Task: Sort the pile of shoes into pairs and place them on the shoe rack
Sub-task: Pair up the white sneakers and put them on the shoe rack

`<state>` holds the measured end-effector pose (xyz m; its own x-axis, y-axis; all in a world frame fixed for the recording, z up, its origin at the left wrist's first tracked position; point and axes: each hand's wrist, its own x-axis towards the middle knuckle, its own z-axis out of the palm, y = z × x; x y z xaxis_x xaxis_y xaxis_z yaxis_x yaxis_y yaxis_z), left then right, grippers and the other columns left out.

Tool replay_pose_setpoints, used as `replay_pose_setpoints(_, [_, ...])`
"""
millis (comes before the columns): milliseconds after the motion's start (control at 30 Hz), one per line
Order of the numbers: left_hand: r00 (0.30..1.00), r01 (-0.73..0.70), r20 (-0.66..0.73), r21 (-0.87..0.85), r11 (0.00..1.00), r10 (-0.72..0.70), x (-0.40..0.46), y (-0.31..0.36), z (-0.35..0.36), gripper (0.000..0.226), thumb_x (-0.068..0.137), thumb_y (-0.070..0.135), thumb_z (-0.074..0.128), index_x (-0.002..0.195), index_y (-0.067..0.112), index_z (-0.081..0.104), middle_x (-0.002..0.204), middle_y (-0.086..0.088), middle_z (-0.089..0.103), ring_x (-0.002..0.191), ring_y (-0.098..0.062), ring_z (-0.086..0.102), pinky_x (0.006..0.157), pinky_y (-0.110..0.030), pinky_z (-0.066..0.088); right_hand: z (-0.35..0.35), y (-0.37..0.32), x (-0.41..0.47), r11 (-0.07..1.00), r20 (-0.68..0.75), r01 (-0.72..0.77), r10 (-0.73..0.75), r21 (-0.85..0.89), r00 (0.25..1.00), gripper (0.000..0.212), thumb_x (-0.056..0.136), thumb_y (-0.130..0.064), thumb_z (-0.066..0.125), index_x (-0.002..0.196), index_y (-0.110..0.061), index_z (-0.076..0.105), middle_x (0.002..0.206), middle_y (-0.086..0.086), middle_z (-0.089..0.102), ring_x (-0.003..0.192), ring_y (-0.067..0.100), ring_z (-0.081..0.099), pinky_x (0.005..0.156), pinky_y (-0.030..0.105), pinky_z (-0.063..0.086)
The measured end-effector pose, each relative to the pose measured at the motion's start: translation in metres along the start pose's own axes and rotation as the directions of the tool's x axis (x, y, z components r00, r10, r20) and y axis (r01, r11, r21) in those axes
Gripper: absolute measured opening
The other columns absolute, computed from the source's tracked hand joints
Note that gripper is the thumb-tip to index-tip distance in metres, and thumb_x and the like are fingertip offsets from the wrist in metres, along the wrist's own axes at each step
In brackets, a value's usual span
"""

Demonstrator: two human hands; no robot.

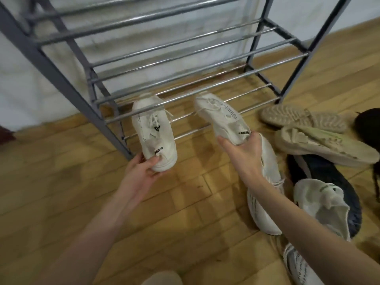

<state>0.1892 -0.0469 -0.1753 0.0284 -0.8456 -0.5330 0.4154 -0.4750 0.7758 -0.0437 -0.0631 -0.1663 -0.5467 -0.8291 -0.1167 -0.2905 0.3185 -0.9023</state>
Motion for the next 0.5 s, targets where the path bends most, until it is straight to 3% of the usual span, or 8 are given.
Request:
replay_pose_setpoints(133, [0.996, -0.038, -0.078, -0.114, 0.993, 0.029, 0.017, 0.007, -0.004, 0.039, 0.089, -0.001, 0.057, 0.127, 0.005, 0.053, 0.119, -0.011, 0.067, 0.097, -0.024, 0.069, 0.077, -0.037, 0.059, 0.045, -0.017, 0.012, 1.0, 0.105, 0.016, -0.016, 0.002, 0.994, 0.089, 0.045, -0.062, 0.073, 0.113, -0.009, 0.053, 0.113, 0.009, 0.061, 0.103, 0.026, 0.06, 0.09, 0.042, 0.053])
replay_pose_setpoints(333, [0.986, -0.044, -0.164, -0.197, 0.979, 0.011, 0.043, 0.015, -0.001, 0.04, 0.089, -0.001, 0.057, 0.127, 0.008, 0.053, 0.12, -0.011, 0.065, 0.104, -0.026, 0.065, 0.078, -0.036, 0.055, 0.103, -0.037, 0.021, 0.995, 0.177, 0.089, -0.094, 0.035, 0.98, 0.071, 0.066, -0.037, 0.083, 0.12, -0.006, 0.049, 0.116, 0.007, 0.049, 0.108, 0.024, 0.052, 0.096, 0.038, 0.048])
replay_pose_setpoints(500, [0.976, -0.097, -0.208, -0.139, 0.986, 0.066, 0.056, 0.016, 0.001, 0.043, 0.088, -0.001, 0.057, 0.129, 0.012, 0.052, 0.121, -0.006, 0.064, 0.109, -0.027, 0.062, 0.083, -0.039, 0.054, 0.139, -0.038, 0.029, 0.994, 0.172, 0.061, -0.076, 0.09, 0.982, 0.07, 0.068, -0.032, 0.084, 0.121, -0.005, 0.047, 0.118, 0.009, 0.046, 0.106, 0.021, 0.046, 0.098, 0.039, 0.046])
